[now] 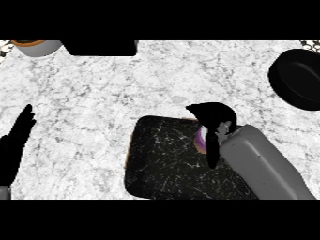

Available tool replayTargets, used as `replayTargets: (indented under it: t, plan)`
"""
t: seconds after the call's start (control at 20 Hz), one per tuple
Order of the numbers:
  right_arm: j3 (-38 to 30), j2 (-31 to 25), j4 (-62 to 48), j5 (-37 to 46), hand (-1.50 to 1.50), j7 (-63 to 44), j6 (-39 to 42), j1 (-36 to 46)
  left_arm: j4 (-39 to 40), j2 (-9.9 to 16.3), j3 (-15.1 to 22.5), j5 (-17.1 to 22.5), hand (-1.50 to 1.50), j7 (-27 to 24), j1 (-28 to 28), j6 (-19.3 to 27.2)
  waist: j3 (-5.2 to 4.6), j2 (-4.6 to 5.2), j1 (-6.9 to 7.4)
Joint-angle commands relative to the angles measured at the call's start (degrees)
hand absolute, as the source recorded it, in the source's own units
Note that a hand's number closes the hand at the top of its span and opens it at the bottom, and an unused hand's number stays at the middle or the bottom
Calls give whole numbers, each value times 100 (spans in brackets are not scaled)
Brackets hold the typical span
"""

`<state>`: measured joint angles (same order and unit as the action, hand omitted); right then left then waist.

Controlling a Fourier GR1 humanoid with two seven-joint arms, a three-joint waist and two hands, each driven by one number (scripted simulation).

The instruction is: Pick the can from the tray and place it in the pot

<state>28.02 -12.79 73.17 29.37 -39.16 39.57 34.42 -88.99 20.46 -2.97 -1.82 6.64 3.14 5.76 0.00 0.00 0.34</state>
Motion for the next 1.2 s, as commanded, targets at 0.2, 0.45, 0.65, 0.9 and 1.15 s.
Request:
replayTargets:
  t: [0.2,0.45,0.65,0.9,1.15]
  plan:
    - [35,192,137,560,150,481,276,-263,-79,-11,-291,-68,0,-63,88,-265,0,-5,-6]
    - [176,197,-130,1158,150,1225,-233,-566,291,-182,-351,-183,0,-262,-14,-291,1,1,-7]
    - [-475,438,-827,1136,150,1300,159,268,-103,-390,-149,-394,0,-18,110,-253,1,3,21]
    - [-1001,414,-783,1301,150,994,-498,147,-121,-409,-215,-420,0,176,-54,-193,4,9,57]
    - [-2266,156,-1518,1414,150,250,-1727,704,108,-361,-211,-328,0,103,-316,-352,8,70,156]
